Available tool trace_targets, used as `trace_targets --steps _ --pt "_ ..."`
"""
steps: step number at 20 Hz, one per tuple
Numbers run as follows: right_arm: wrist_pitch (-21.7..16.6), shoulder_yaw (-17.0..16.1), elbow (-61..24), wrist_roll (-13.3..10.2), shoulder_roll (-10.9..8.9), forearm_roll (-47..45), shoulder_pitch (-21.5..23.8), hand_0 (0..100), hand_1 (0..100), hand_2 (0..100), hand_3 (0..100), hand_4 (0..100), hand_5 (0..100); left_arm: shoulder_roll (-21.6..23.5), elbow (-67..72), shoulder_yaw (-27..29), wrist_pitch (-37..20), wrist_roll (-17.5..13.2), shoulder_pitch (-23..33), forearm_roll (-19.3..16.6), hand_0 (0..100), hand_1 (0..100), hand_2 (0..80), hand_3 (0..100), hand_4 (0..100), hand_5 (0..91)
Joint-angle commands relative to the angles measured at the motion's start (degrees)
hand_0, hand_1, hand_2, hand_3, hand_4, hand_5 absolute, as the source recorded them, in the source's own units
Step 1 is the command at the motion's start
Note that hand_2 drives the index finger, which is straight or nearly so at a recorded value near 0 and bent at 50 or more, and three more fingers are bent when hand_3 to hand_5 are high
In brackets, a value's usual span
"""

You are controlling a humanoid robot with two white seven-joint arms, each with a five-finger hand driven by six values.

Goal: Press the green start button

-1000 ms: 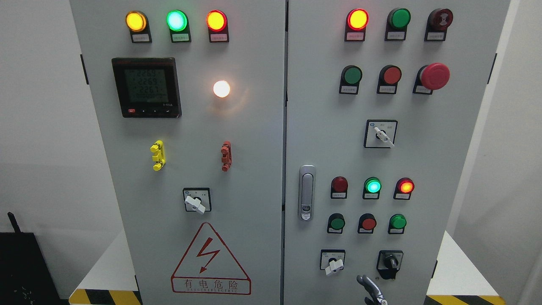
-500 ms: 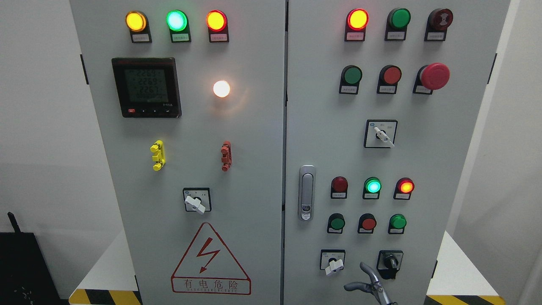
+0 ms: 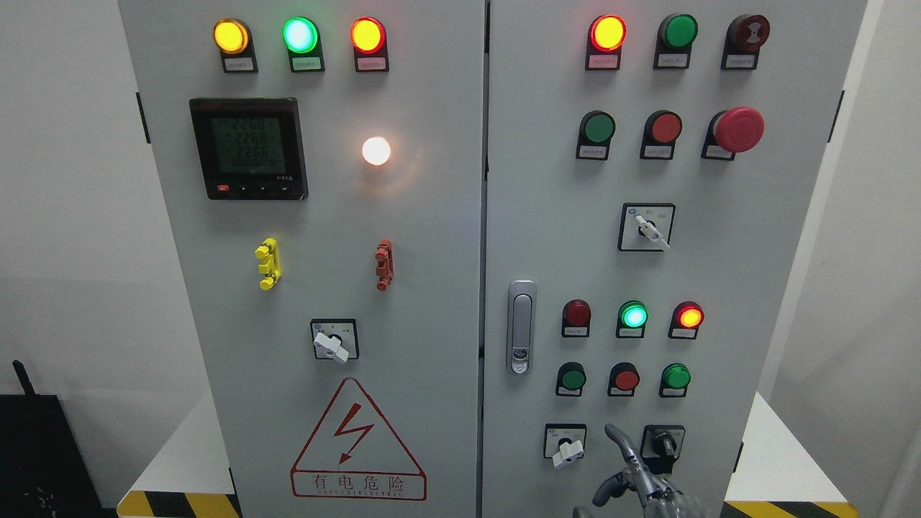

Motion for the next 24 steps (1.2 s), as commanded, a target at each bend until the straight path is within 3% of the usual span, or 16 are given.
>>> trace_targets --steps 1,24 --pt "0.02 -2.0 1.15 -0.09 0.03 6.84 -2.44 56 27 0 67 66 64 0.0 0.0 0.0 -0.03 -0.01 0.0 0.0 12 56 0.0 0 0 0.0" --pt "0.11 -2.88 11.78 -0.71 0.21 12.56 -10.0 55 29 0 70 67 64 0.0 0.0 0.0 -0.03 -0.01 0.0 0.0 12 56 0.0 0 0 0.0"
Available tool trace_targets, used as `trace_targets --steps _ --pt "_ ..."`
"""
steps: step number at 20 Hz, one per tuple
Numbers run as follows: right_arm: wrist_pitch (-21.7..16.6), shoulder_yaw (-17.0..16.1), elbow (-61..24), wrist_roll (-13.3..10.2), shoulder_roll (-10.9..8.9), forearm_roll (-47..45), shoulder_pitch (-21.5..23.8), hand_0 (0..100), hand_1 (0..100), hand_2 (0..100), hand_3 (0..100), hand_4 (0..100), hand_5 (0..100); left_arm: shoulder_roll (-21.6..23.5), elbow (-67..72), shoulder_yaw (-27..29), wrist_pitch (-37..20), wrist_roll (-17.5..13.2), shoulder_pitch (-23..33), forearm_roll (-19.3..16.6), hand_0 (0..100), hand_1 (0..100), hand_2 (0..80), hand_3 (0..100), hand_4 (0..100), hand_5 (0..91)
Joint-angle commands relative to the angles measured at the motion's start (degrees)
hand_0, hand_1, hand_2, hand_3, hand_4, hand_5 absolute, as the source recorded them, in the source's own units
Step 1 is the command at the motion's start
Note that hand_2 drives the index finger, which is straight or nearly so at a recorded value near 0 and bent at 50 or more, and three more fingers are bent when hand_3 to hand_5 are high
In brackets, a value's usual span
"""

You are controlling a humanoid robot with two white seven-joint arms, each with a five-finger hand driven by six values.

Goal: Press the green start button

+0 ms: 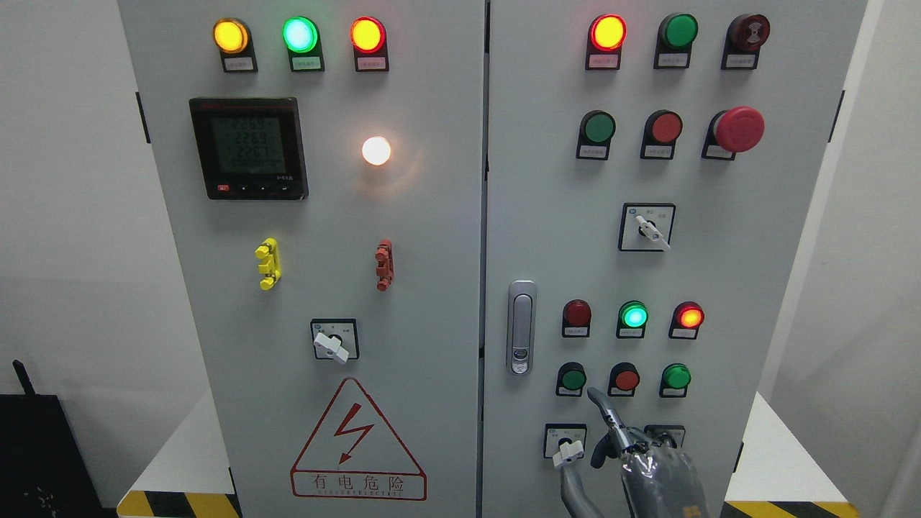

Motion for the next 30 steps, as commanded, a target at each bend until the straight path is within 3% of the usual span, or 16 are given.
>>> trace_targets --steps 1,30 --pt "0.07 -1.58 4.79 0.0 0.08 1.03 -1.94 55 29 0 70 67 64 -0.01 0.0 0.0 -0.03 -0.01 0.0 0.0 12 56 0.0 0 0 0.0" --pt "0.08 -1.4 10.86 0.09 0.16 1.03 -6.6 57 30 0 71 67 64 -0.01 0.0 0.0 -0.03 -0.01 0.0 0.0 12 56 0.0 0 0 0.0"
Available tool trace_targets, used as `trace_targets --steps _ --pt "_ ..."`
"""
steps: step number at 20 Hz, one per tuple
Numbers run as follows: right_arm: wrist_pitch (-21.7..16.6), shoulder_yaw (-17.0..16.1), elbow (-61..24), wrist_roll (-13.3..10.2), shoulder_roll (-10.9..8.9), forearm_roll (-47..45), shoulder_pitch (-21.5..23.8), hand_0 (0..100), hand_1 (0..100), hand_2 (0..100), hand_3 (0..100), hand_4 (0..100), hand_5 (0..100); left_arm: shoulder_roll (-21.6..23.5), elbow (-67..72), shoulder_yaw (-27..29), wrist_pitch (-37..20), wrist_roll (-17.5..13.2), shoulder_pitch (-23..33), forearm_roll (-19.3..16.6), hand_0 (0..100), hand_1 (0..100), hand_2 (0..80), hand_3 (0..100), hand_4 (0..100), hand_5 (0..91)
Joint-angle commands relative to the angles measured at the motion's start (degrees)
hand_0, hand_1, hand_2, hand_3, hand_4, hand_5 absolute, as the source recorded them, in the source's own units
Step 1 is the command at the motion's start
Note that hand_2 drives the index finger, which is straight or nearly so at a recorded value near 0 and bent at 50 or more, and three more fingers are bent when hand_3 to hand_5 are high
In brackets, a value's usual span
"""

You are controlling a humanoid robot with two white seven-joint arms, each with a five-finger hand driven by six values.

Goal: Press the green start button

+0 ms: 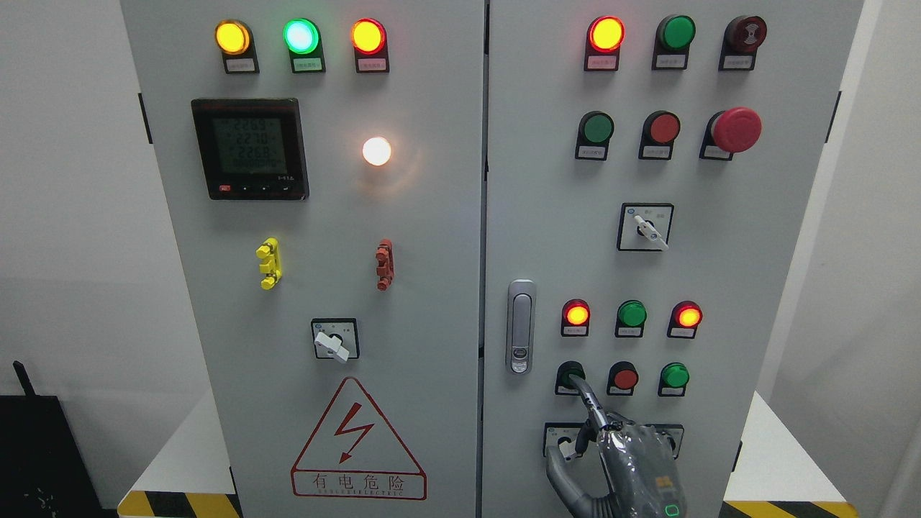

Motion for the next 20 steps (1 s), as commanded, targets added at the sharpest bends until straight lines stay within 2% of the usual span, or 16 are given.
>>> trace_targets --steps 1,6,10,17,20 --pt "0.13 -1.16 1.6 0.22 0.04 -0.15 -0.31 58 30 0 71 67 64 -0.01 0.0 0.09 -0.03 -0.01 0.0 0.0 12 56 0.0 0 0 0.0" --pt "-0.05 -1.34 0.37 0.22 0.04 -0.68 0.12 59 32 0 72 67 64 -0.01 0.0 0.0 -0.03 -0.01 0.0 0.0 12 56 0.0 0 0 0.0" --pt "-0.49 -1.34 -1.04 0.39 0.04 -0.94 0.65 66 36 0 73 67 63 -0.01 0.0 0.0 -0.03 -0.01 0.0 0.0 12 56 0.0 0 0 0.0" --pt "-0.75 -1.51 -4.46 0.39 0.04 -1.47 2.67 72 39 0 74 67 63 -0.01 0.0 0.0 -0.03 -0.01 0.0 0.0 12 56 0.0 0 0 0.0" --pt "-1.02 -1.51 -6.22 0.39 0.04 -4.53 3.99 75 39 0 74 66 62 -0.01 0.0 0.0 -0.03 -0.01 0.0 0.0 12 56 0.0 0 0 0.0"
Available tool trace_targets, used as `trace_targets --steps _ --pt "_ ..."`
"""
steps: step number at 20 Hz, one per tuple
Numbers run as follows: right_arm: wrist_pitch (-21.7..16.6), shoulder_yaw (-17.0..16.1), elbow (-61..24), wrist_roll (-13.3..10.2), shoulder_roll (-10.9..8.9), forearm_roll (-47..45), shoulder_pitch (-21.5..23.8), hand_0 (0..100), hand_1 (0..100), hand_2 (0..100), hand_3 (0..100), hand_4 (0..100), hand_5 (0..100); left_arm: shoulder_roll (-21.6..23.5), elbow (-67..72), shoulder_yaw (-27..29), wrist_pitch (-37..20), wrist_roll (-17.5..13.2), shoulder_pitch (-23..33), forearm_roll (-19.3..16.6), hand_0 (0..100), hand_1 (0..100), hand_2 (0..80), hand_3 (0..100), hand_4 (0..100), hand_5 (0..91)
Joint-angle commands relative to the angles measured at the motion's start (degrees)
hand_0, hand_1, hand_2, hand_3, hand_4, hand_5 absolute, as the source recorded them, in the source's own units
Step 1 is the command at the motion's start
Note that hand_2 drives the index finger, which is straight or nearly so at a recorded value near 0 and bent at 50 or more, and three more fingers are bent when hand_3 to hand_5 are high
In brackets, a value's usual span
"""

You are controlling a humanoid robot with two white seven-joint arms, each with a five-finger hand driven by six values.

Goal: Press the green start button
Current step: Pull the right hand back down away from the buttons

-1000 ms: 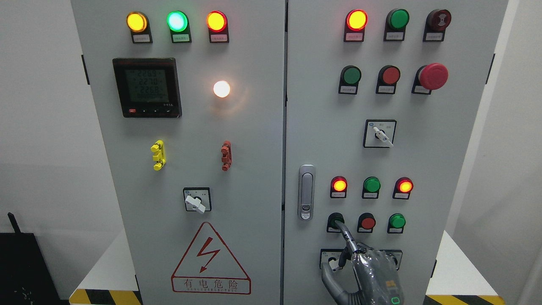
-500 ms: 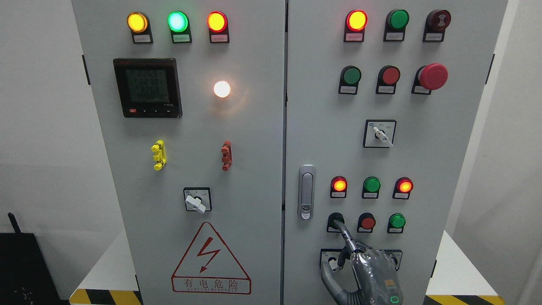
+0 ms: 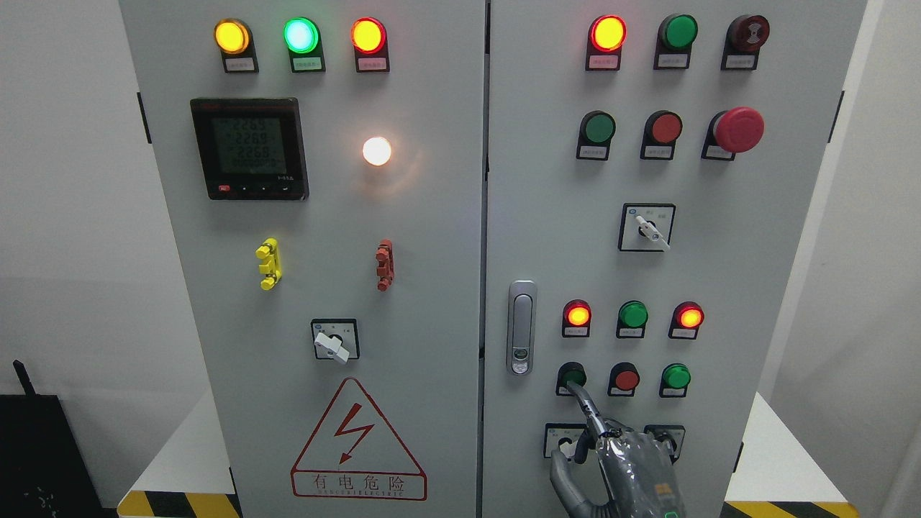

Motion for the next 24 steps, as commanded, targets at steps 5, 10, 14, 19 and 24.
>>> trace_targets --steps 5,10,14,19,24 --pt "-2.18 -1.49 -7.29 -0.82 0.0 -6.17 4.79 79 38 0 71 63 54 0.0 0.0 0.0 -0.03 -0.01 0.0 0.0 12 56 0.0 0 0 0.0" --pt "-2.62 -1.4 -9.66 -0.82 0.0 -10.48 7.25 78 35 0 67 59 43 0.0 0.0 0.0 -0.03 -0.01 -0.01 0.0 12 56 0.0 0 0 0.0" --pt "-2.54 -1.23 -10.9 -0.64 0.0 -14.78 8.75 71 32 0 52 45 26 0.0 0.0 0.0 -0.03 -0.01 -0.01 0.0 12 56 0.0 0 0 0.0" --pt "-1.66 -0.17 -11.78 0.15 0.0 -23.3 10.86 52 25 0 34 30 16 0.0 0.0 0.0 -0.03 -0.01 0.0 0.0 12 56 0.0 0 0 0.0" --pt "2.11 2.11 -13.09 1.73 0.0 -35.24 12.62 30 18 0 21 14 3 0.0 0.0 0.0 -0.03 -0.01 -0.01 0.0 12 56 0.0 0 0 0.0"
